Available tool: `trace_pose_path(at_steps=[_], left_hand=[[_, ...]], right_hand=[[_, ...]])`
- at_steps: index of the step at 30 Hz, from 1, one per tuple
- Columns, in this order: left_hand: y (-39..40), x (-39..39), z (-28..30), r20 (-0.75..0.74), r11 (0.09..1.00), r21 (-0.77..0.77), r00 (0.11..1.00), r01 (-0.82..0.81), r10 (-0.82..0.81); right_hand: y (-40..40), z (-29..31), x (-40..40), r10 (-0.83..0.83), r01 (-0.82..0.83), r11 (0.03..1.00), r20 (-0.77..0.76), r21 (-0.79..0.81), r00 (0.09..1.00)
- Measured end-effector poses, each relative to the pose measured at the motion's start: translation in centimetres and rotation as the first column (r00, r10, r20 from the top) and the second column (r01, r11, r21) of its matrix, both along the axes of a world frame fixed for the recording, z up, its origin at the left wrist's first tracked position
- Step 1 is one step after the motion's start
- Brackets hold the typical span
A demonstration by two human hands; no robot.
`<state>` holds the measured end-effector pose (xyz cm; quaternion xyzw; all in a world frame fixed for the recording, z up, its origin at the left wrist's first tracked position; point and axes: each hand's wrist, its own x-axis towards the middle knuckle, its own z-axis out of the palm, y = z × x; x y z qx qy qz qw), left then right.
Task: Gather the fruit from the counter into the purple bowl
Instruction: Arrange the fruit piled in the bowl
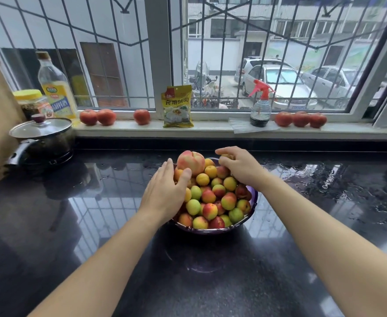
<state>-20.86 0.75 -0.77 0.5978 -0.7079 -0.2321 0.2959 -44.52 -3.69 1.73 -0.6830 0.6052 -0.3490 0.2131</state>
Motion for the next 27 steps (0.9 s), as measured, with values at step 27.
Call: trace_pose_path(at_steps=[27], left_hand=[[3.3, 1.5, -2.2, 0.198, 0.912, -0.31, 0.956, 0.27, -0.215]], right_hand=[[8.3, -1.2, 1.6, 0.102, -0.129, 0.976, -0.156, -0.177, 0.983]])
